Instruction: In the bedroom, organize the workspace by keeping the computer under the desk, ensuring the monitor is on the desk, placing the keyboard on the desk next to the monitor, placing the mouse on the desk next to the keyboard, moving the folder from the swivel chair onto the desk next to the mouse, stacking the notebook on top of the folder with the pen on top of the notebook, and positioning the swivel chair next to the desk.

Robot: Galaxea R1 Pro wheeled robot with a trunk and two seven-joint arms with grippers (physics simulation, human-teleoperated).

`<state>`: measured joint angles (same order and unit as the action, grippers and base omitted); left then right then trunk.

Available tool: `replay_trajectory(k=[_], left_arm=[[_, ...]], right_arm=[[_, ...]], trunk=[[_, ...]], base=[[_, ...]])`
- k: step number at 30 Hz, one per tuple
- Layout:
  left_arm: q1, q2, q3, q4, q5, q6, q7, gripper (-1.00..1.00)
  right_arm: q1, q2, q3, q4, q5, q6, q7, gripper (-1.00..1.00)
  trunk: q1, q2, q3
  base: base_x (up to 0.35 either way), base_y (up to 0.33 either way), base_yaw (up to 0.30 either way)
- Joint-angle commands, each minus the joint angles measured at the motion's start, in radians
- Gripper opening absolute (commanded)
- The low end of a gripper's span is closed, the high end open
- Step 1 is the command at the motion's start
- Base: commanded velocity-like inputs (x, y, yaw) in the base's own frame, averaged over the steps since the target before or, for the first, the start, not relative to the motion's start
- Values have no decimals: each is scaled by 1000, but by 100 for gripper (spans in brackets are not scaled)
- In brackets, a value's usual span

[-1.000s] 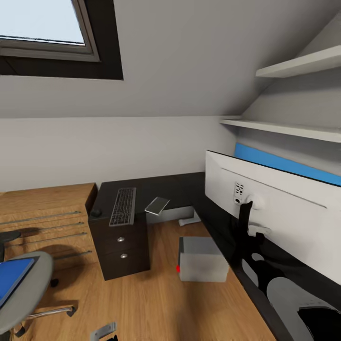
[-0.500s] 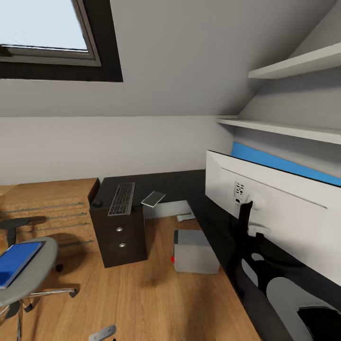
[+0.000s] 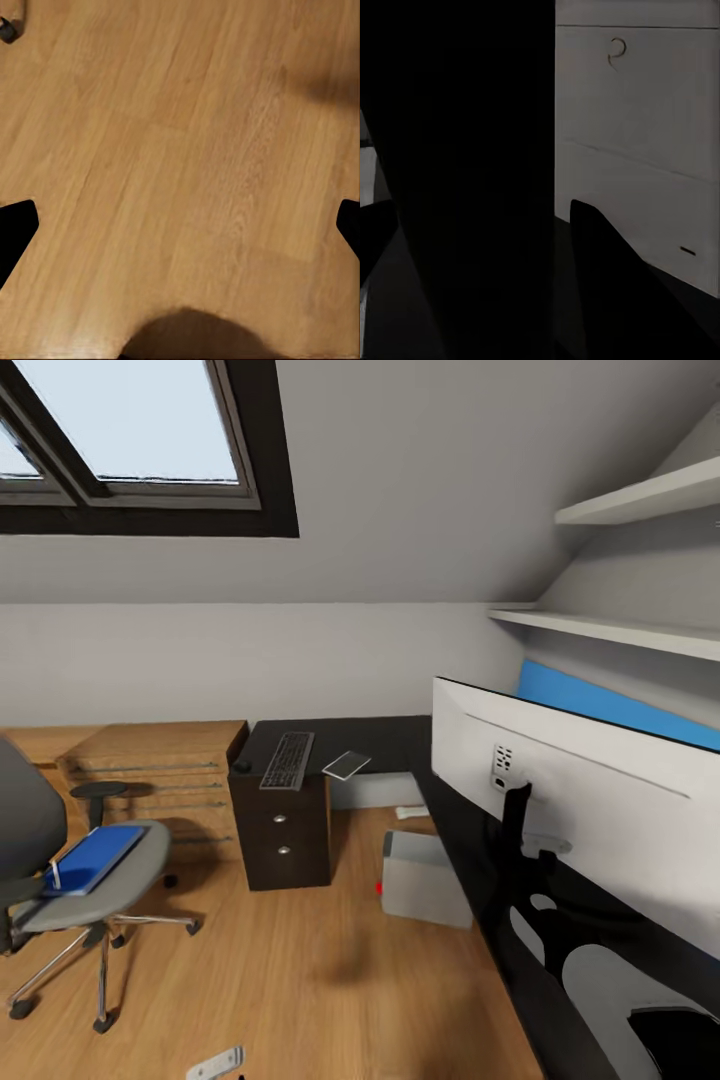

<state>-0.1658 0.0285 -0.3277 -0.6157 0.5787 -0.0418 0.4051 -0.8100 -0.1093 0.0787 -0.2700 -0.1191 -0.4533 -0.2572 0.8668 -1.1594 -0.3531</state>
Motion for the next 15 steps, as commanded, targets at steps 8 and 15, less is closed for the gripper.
replay_trajectory(k=[8, 15], left_arm=[[-1, 2, -8, -1, 10, -4, 8, 100], [-1, 2, -8, -1, 10, -4, 8, 100]], right_arm=[[0, -1, 10, 5, -30, -5, -5, -100], [0, -1, 10, 5, -30, -5, -5, -100]], trunk=[[0, -1, -2], [0, -1, -2]], base=[[-295, -159, 35], [-297, -155, 1]])
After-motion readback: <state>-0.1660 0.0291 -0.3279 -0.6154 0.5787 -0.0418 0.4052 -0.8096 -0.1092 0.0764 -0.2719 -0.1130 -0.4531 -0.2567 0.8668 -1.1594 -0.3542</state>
